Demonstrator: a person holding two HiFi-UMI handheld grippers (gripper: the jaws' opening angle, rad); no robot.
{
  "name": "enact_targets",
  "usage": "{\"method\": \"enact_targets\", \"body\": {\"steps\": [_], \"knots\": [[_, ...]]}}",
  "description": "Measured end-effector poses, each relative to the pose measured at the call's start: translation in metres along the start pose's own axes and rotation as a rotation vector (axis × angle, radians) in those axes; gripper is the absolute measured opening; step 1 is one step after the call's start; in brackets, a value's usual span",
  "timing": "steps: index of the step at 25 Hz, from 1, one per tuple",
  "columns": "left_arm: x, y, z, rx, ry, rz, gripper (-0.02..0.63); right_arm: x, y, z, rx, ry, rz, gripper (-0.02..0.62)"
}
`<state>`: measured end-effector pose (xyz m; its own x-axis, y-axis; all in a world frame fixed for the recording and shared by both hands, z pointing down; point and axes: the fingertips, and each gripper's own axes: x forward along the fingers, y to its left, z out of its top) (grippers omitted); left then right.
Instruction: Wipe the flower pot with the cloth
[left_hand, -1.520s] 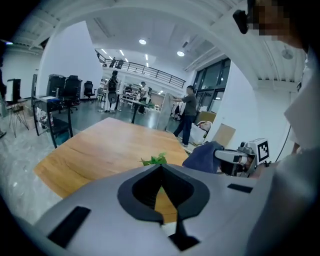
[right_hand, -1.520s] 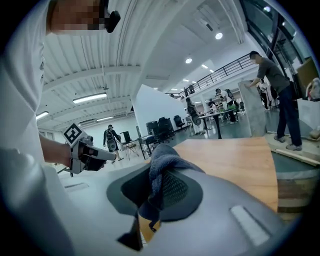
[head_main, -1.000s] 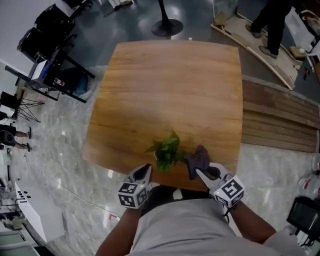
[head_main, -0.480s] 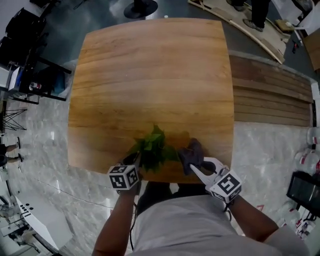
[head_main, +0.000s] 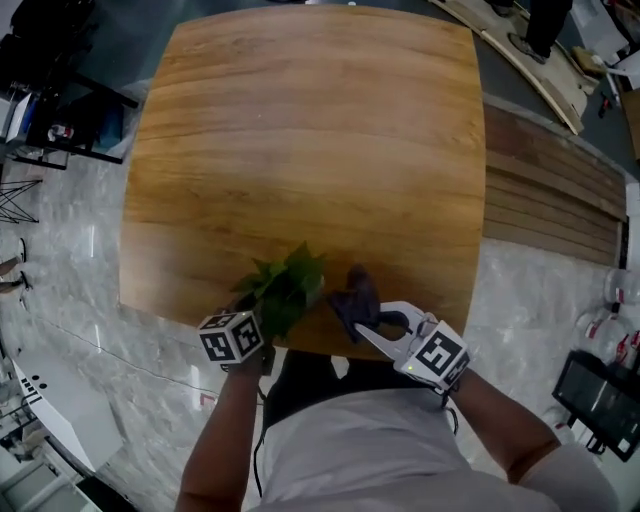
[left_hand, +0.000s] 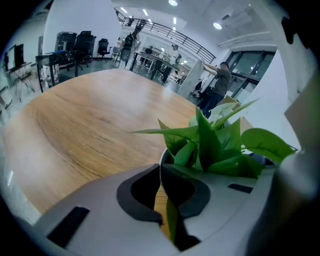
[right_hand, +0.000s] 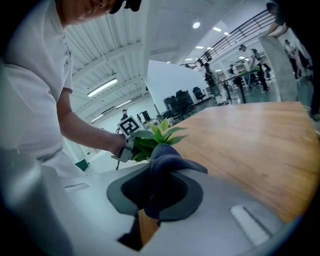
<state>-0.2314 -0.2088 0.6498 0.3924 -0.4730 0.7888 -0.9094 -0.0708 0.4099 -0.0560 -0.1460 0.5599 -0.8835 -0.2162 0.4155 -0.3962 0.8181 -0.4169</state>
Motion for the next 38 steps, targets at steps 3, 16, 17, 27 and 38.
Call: {"method": "enact_targets", "body": {"steps": [3, 16, 17, 27, 38], "knots": [[0.000, 0.016, -0.002, -0.062, -0.016, -0.020, 0.018, 0.046, 0.011, -0.005, -0.063, 0.078, 0.107, 0.032], [0.008, 0.052, -0.010, -0.077, -0.017, -0.109, 0.029, 0.146, 0.025, -0.028, -0.120, 0.257, 0.312, 0.032], [0.008, 0.055, -0.010, -0.075, -0.015, -0.113, 0.031, 0.145, 0.011, -0.043, -0.110, 0.301, 0.274, 0.032], [0.007, 0.043, 0.003, 0.286, -0.016, -0.152, 0.031, 0.154, 0.069, 0.034, -0.148, 0.125, 0.482, 0.034], [0.007, 0.050, 0.006, 0.275, -0.019, -0.157, 0.032, 0.138, 0.002, -0.003, 0.046, 0.135, 0.339, 0.034]]}}
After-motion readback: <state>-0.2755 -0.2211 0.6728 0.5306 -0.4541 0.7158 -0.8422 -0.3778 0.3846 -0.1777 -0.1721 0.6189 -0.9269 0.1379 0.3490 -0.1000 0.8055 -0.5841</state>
